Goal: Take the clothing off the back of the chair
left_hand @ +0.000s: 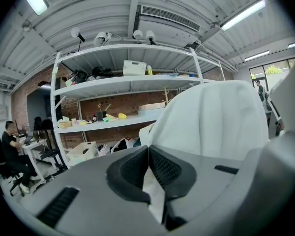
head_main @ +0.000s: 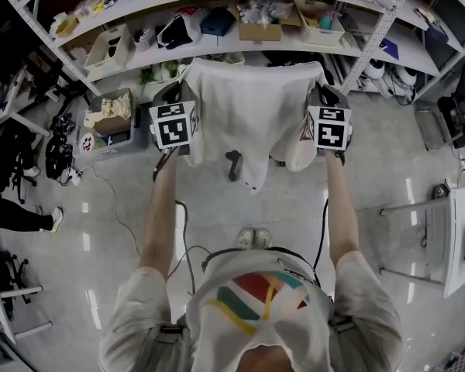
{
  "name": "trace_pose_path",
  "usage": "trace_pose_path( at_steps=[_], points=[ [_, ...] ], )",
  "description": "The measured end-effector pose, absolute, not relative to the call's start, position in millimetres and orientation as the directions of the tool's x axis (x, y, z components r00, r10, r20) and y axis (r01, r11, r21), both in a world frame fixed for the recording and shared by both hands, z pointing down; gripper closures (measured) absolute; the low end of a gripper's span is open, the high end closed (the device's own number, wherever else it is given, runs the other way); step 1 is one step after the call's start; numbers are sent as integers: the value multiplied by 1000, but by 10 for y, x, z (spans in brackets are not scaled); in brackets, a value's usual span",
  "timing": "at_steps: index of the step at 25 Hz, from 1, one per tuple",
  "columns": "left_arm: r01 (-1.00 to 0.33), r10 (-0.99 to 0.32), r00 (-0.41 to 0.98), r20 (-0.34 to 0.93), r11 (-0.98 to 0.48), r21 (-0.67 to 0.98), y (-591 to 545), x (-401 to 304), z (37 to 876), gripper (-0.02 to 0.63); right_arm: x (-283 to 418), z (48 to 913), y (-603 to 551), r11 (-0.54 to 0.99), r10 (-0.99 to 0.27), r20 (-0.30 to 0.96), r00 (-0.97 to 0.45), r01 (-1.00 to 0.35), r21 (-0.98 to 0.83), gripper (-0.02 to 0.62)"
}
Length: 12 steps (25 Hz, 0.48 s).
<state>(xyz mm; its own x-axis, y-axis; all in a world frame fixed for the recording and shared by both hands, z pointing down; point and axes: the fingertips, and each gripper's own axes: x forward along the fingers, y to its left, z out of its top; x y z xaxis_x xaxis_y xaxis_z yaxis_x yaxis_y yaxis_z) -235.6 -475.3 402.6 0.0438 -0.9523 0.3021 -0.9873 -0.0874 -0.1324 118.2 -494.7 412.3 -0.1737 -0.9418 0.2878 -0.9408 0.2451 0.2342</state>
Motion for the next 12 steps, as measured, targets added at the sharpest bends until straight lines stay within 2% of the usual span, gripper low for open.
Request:
trace_pose_path(
  at_steps=[6,12],
  points=[
    [-993,-975,-1,223,-25,-114,-4643,-2462,3837,592,1254,4115,-4925,234,-943,293,-161,-944,234,586],
    [-991,-979,-25,202,-2,-132,-4585,-2534,3731,592,1324,4106,-4898,215,-949,284,-137,-940,265,586]
  ],
)
